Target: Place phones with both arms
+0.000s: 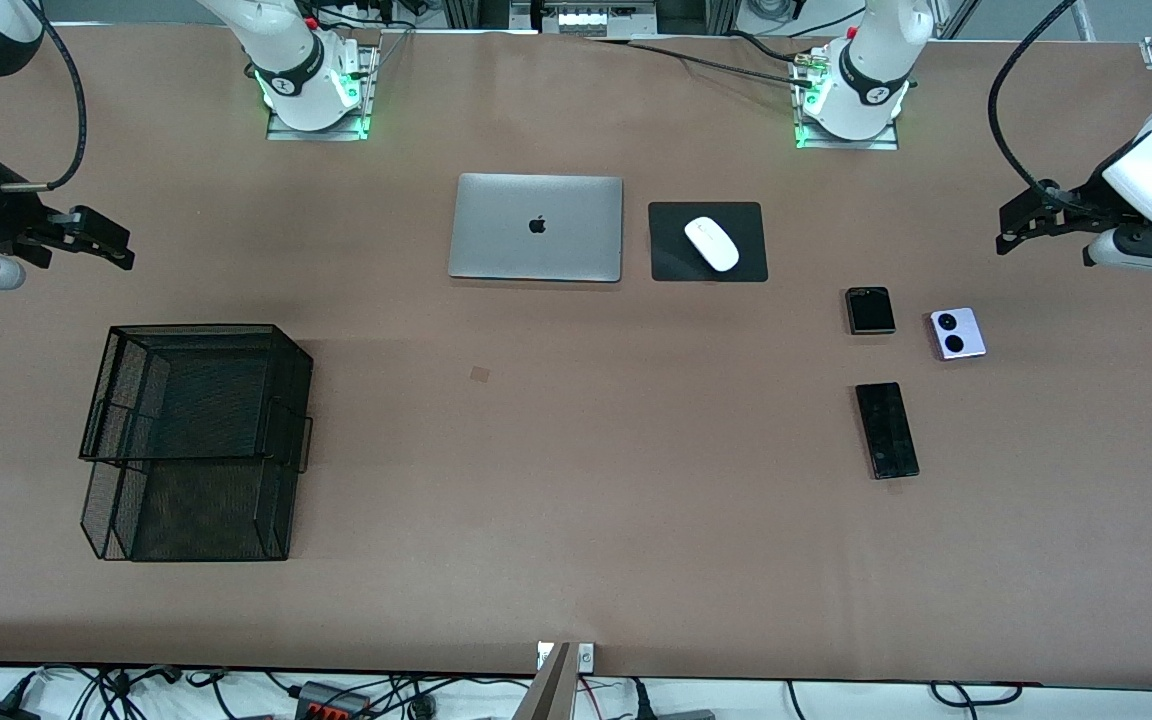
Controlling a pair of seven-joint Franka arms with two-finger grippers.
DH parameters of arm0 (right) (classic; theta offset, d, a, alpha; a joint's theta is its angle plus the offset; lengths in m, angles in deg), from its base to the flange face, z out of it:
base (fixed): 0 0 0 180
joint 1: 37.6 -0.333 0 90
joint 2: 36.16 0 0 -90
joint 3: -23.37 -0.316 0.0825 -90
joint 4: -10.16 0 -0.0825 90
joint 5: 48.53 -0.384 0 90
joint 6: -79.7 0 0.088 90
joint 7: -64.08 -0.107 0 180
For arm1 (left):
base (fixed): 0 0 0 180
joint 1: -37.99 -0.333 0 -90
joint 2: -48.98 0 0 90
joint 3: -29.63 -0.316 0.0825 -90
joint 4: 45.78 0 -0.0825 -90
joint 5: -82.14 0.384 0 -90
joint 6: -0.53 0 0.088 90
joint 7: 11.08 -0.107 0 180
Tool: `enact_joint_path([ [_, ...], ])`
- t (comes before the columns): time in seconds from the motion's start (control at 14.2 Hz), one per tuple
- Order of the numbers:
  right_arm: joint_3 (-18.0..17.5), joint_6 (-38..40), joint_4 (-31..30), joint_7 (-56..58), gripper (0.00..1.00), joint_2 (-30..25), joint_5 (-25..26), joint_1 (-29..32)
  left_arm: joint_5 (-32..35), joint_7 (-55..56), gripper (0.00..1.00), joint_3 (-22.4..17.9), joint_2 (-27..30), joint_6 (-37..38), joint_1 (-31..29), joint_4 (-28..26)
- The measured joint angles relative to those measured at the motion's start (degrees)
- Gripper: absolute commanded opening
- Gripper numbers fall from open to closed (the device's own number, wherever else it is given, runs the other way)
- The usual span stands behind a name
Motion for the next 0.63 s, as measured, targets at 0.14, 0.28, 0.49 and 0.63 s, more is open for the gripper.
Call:
enact_joint_path([
  [0.14,0.0,-0.07,0.0,0.01,1.0,0.0,0.0,0.0,0.0,0.0,1.0,0.0,0.0,0.43,0.0,0.02],
  [0.28,0.0,-0.1,0.0,0.03,1.0,0.04,0.0,0.0,0.29,0.0,1.0,0.0,0.0,0.92,0.0,0.03],
  [0.49,0.0,-0.12,0.0,0.04,1.0,0.05,0.0,0.0,0.44,0.0,1.0,0.01,0.0,1.18,0.0,0.06],
  [0.63,0.01,-0.26,-0.02,0.03,1.0,0.07,0.0,0.0,0.44,0.03,1.0,0.01,0.0,1.26,0.0,0.09],
])
